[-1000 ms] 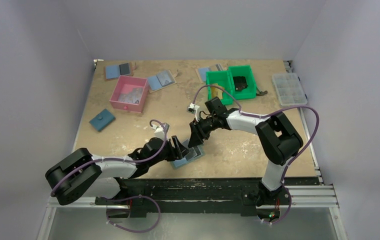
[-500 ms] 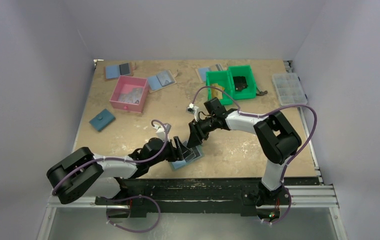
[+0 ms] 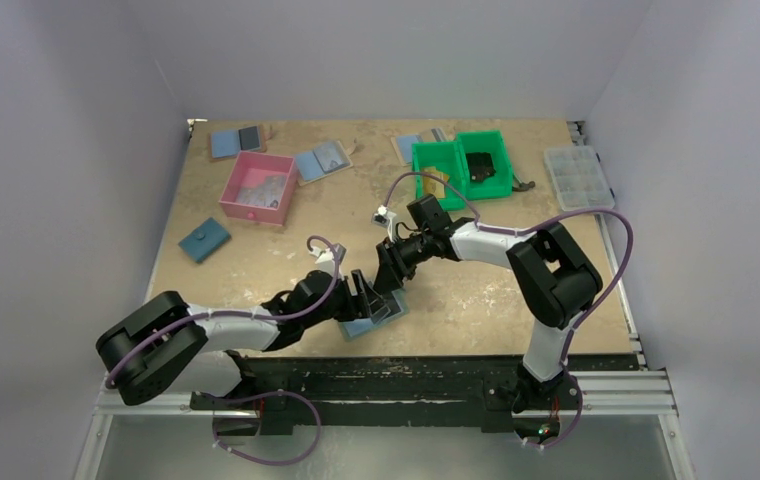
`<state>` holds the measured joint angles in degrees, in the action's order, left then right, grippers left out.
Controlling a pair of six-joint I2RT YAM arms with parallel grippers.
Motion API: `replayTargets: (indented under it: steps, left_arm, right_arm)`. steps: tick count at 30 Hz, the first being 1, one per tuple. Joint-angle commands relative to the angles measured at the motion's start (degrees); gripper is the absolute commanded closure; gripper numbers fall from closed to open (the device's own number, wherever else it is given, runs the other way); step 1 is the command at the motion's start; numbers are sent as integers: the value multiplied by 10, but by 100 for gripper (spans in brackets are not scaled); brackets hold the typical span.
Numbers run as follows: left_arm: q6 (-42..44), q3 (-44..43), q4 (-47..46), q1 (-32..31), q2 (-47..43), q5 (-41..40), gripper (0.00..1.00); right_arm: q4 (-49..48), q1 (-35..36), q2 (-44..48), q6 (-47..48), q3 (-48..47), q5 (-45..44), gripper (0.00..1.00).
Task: Take the credit cards out of the card holder
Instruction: Pick up the card holder from the center of the board.
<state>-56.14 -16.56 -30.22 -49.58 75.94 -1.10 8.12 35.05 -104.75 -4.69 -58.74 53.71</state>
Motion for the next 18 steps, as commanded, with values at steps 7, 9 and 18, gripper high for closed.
replayTargets:
  steps: [7, 9, 18]
  left_arm:
    - [-18, -33, 87, -6, -36, -57, 26]
    - [-19, -34, 97, -7, -44, -62, 25]
    - [-31, -34, 116, -11, -50, -73, 24]
  right_arm:
    - [-23, 18, -5, -34, 3, 71, 50]
    - [-26, 19, -6, -37, 3, 77, 50]
    - [-38, 26, -10, -52, 5, 114, 49]
